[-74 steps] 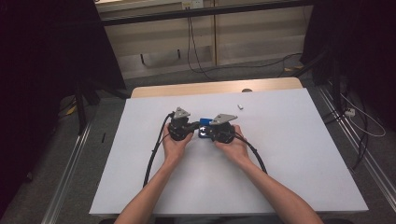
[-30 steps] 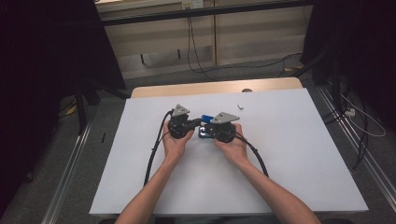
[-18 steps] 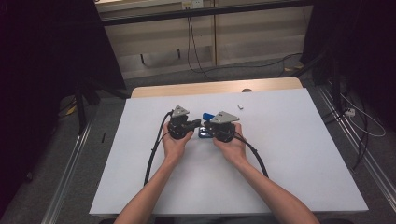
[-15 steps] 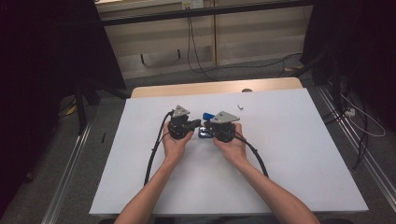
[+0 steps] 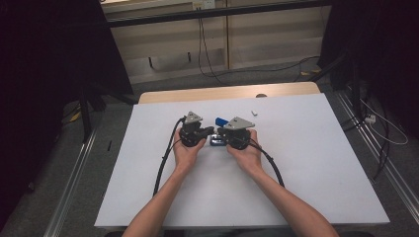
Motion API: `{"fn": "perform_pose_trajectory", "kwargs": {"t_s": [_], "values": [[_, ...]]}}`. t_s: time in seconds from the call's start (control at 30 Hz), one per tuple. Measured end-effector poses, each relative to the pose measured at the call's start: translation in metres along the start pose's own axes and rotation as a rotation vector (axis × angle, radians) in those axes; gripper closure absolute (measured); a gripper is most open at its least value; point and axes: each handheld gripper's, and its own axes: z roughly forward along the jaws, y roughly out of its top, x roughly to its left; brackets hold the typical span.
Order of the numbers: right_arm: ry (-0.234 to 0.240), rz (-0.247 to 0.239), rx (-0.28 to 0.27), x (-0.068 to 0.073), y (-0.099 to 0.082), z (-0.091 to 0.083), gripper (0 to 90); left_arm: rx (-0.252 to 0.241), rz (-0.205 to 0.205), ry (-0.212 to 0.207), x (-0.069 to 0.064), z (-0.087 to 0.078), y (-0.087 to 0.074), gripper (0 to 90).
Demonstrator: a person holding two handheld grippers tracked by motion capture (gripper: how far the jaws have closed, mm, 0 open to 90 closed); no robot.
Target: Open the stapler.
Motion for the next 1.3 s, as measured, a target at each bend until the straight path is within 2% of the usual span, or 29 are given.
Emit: {"fn": "perform_pose_trajectory", "kwargs": {"t_s": [0.17, 0.37, 0.43, 0.57, 0.63, 1.0, 1.03, 1.07, 1.17, 1.3], "values": [[0.000, 0.002, 0.006, 0.0022, -0.0011, 0.0014, 90.0, 0.010, 0.023, 0.002, 0.0002, 0.0003, -0.0009, 90.0], [0.001, 0.001, 0.011, 0.0039, -0.0026, 0.0044, 90.0, 0.024, 0.008, -0.007, 0.0028, 0.0038, -0.0044, 90.0], [-0.003, -0.010, 0.014, 0.0050, -0.0032, 0.0055, 90.0, 0.029, -0.009, -0.020, 0.0046, 0.0044, -0.0059, 90.0], [-0.001, 0.000, 0.010, 0.0049, -0.0036, 0.0067, 90.0, 0.030, 0.006, -0.014, 0.0036, 0.0043, -0.0056, 90.0], [-0.007, -0.003, 0.012, 0.0050, -0.0034, 0.0073, 90.0, 0.024, -0.009, -0.019, 0.0041, 0.0046, -0.0061, 90.0], [-0.018, 0.001, 0.000, 0.0060, -0.0033, 0.0078, 90.0, 0.025, 0.002, -0.021, 0.0047, 0.0042, -0.0067, 90.0], [-0.018, 0.004, -0.002, 0.0051, -0.0027, 0.0065, 90.0, 0.027, -0.001, -0.022, 0.0052, 0.0041, -0.0067, 90.0], [-0.018, 0.004, -0.002, 0.0051, -0.0027, 0.0065, 90.0, 0.017, -0.022, -0.030, 0.0053, 0.0047, -0.0070, 90.0], [-0.019, 0.006, -0.004, 0.0042, -0.0017, 0.0049, 90.0, 0.026, 0.004, -0.022, 0.0049, 0.0042, -0.0066, 90.0], [-0.022, -0.004, -0.003, 0.0040, -0.0011, 0.0034, 90.0, 0.023, 0.001, -0.021, 0.0047, 0.0041, -0.0071, 90.0]]}}
